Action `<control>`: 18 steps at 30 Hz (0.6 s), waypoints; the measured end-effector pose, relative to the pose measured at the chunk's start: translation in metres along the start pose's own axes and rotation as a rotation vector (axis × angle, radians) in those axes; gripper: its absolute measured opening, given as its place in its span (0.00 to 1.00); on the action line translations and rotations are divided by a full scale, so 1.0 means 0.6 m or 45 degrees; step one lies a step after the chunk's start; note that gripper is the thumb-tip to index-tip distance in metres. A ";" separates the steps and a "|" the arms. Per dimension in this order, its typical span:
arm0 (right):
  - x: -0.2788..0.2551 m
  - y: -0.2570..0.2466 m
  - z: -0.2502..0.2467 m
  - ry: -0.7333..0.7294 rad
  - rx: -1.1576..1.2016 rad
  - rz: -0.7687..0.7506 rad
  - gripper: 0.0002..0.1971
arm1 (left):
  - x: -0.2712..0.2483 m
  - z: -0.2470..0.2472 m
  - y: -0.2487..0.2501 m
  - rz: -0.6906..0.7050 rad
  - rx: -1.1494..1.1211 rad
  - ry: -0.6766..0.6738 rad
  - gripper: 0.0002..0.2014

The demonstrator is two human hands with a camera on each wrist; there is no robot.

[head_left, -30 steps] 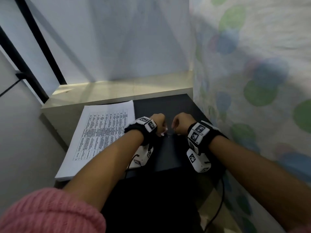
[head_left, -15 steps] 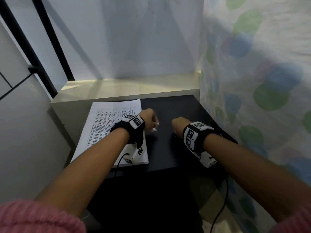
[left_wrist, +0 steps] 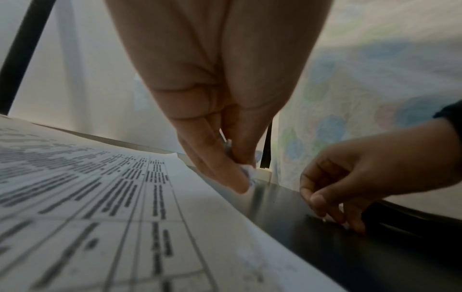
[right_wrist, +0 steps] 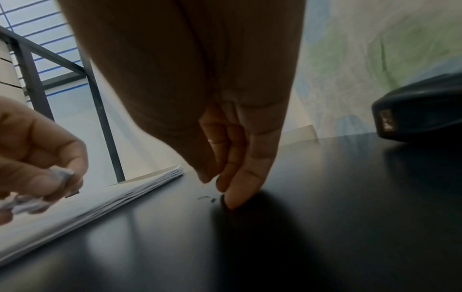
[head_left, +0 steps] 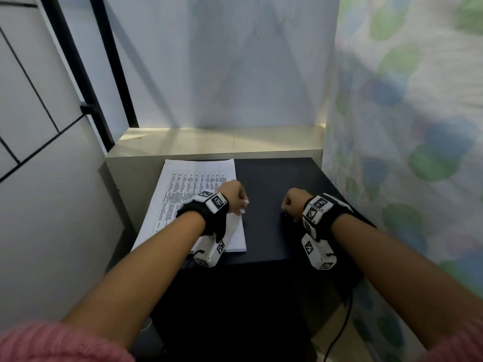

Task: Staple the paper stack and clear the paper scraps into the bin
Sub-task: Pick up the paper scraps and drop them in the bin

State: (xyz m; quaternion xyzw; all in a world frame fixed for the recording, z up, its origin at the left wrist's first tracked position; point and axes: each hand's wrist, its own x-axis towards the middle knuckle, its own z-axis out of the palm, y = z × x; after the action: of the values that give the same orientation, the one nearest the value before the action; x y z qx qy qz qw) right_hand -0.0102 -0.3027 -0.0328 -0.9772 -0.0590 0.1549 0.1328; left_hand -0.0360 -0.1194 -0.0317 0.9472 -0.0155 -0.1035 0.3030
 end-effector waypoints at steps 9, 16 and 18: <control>0.007 0.044 -0.012 0.017 0.151 -0.008 0.09 | 0.034 0.055 0.075 0.108 0.163 -0.119 0.09; -0.022 0.046 -0.014 0.028 0.165 -0.153 0.07 | 0.030 0.029 0.105 0.182 0.297 -0.111 0.09; -0.045 0.034 -0.005 0.081 0.165 -0.253 0.07 | 0.004 -0.003 0.085 0.197 0.234 -0.031 0.08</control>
State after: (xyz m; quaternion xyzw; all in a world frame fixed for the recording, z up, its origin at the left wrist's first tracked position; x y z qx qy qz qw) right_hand -0.0335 -0.3273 -0.0280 -0.9603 -0.1413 0.1133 0.2122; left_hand -0.0317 -0.1600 -0.0015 0.9657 -0.1017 -0.0895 0.2217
